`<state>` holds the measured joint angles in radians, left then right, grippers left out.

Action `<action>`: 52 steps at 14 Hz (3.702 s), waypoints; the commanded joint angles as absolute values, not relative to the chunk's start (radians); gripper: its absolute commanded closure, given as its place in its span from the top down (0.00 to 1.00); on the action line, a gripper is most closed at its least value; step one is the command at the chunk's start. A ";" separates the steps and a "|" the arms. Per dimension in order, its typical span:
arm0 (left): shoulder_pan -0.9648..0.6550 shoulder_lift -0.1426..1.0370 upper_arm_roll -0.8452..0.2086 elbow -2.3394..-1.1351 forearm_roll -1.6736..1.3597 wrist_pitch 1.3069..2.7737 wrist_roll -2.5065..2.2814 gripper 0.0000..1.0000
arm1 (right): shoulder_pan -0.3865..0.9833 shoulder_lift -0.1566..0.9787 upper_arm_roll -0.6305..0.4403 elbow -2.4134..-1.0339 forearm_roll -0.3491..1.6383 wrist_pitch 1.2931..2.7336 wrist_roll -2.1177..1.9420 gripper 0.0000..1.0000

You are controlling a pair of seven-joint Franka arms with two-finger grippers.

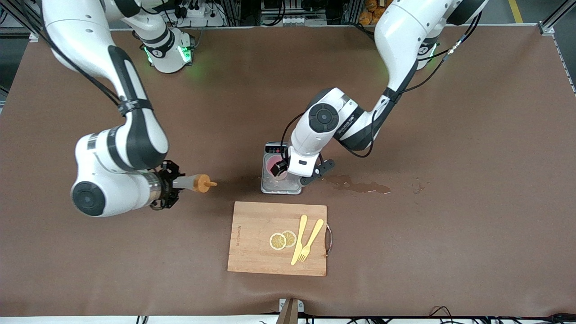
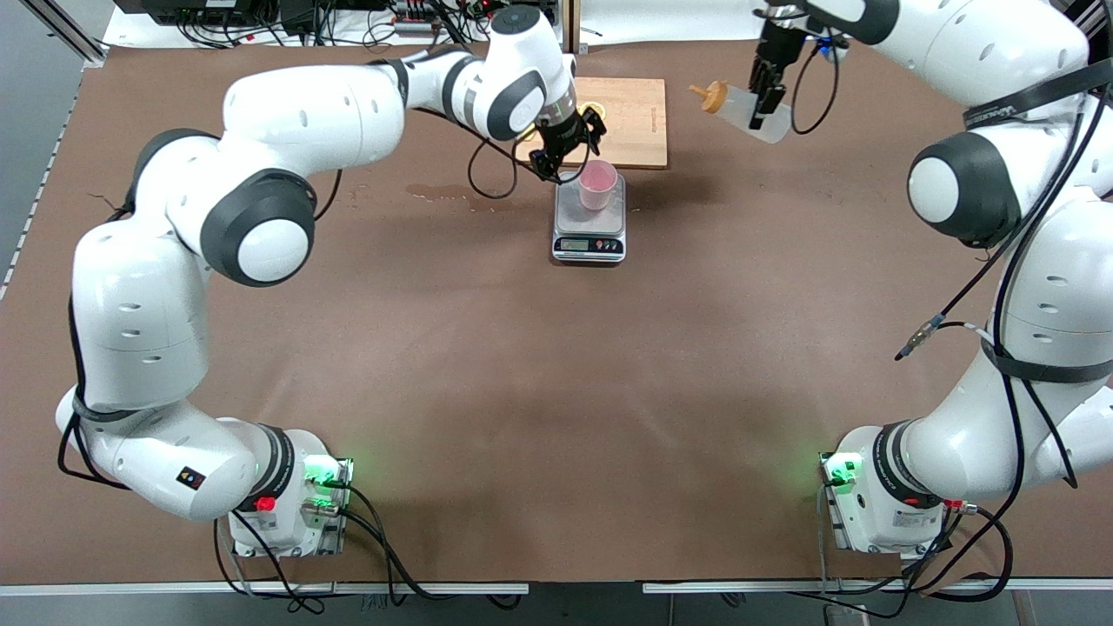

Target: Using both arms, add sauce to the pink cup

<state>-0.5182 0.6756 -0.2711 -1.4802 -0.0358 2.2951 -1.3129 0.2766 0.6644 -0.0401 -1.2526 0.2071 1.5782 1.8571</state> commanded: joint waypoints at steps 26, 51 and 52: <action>-0.155 0.031 -0.100 -1.680 0.007 1.657 -0.206 1.00 | 0.607 0.689 -0.048 -1.233 -0.212 1.437 2.241 0.24; -0.086 0.011 -0.103 -1.554 0.014 1.485 -0.097 1.00 | 0.600 0.707 -0.040 -1.193 -0.209 1.500 2.298 0.00; -0.086 0.014 -0.103 -1.554 0.014 1.497 -0.097 1.00 | 0.575 0.695 -0.040 -1.192 -0.183 1.499 2.272 0.00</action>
